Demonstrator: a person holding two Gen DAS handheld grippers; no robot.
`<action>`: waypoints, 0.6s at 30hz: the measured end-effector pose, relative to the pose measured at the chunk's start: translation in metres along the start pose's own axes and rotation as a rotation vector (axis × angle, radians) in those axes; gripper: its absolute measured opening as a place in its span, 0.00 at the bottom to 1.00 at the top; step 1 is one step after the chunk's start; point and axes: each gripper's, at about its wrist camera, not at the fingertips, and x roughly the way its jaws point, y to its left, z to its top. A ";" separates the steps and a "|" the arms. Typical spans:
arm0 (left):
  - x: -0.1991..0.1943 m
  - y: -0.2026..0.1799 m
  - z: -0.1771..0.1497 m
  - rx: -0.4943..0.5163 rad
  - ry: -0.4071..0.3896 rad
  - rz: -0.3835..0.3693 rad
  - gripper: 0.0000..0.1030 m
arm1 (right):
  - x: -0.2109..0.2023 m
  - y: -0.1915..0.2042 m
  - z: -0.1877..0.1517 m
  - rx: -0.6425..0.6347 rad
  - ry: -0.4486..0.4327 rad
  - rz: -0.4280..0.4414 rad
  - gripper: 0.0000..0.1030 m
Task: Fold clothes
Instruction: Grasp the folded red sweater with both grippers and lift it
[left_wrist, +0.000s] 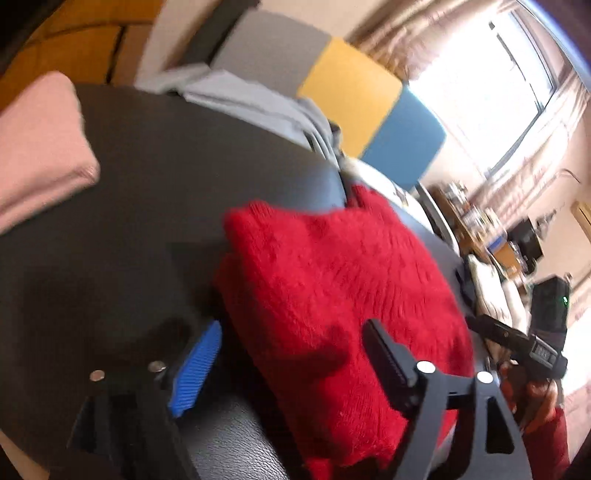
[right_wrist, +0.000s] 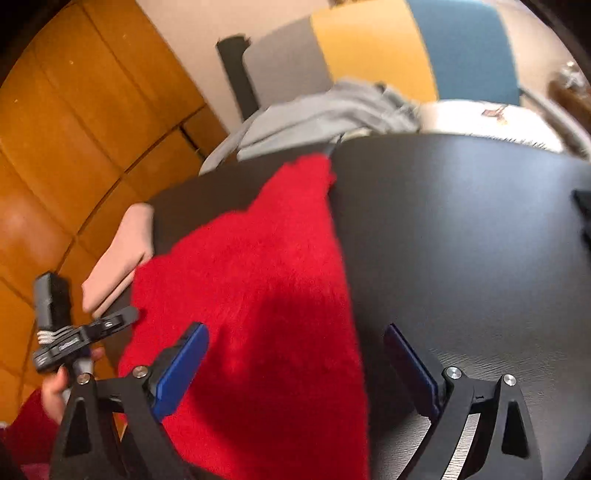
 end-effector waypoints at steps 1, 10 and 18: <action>0.006 0.003 -0.001 -0.010 0.030 -0.021 0.80 | 0.004 -0.003 -0.003 0.007 0.021 0.022 0.94; 0.017 0.017 0.001 -0.080 0.070 -0.134 0.77 | 0.029 -0.027 -0.021 0.166 0.078 0.100 0.73; 0.030 -0.002 0.000 -0.005 0.110 -0.134 0.40 | 0.032 -0.004 -0.011 0.085 0.108 0.028 0.46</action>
